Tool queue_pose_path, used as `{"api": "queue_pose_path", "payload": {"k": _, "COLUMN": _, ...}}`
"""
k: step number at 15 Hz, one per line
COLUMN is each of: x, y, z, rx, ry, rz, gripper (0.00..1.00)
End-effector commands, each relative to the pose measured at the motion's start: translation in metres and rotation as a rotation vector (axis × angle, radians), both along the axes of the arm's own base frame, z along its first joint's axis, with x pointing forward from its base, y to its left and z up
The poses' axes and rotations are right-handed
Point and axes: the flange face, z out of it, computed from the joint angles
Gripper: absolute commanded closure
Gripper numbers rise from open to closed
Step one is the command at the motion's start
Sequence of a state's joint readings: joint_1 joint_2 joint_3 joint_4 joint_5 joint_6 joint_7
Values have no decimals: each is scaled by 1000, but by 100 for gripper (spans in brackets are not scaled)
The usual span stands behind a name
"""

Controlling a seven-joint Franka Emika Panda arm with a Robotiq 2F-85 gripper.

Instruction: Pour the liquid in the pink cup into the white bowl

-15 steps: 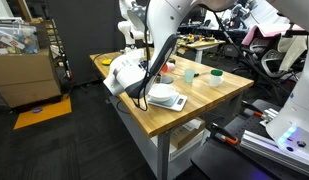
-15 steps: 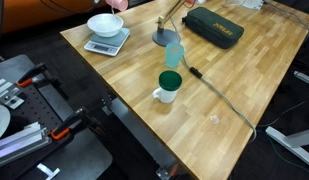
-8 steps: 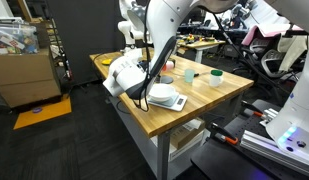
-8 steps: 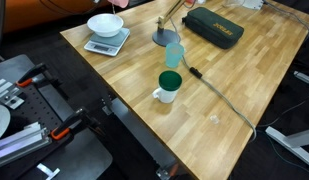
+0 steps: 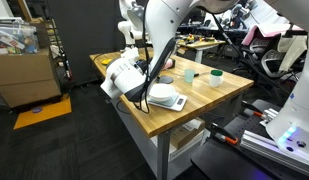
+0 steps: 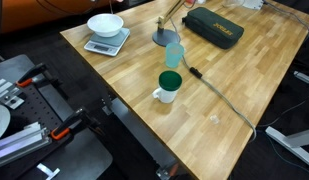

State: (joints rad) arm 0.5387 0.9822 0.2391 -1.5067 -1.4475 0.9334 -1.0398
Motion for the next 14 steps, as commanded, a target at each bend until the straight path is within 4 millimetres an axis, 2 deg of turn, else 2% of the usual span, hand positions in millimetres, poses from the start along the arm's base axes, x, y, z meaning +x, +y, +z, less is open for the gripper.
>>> {"api": "queue_pose_path", "payload": {"k": 1, "x": 1, "y": 2, "z": 1, "rx": -60, "ry": 11, "rz": -16, "gripper": 96}}
{"api": "queue_pose_path", "payload": {"k": 14, "x": 6, "y": -2, "z": 2, "rx": -40, "ry": -9, "rz": -48, "gripper": 96}}
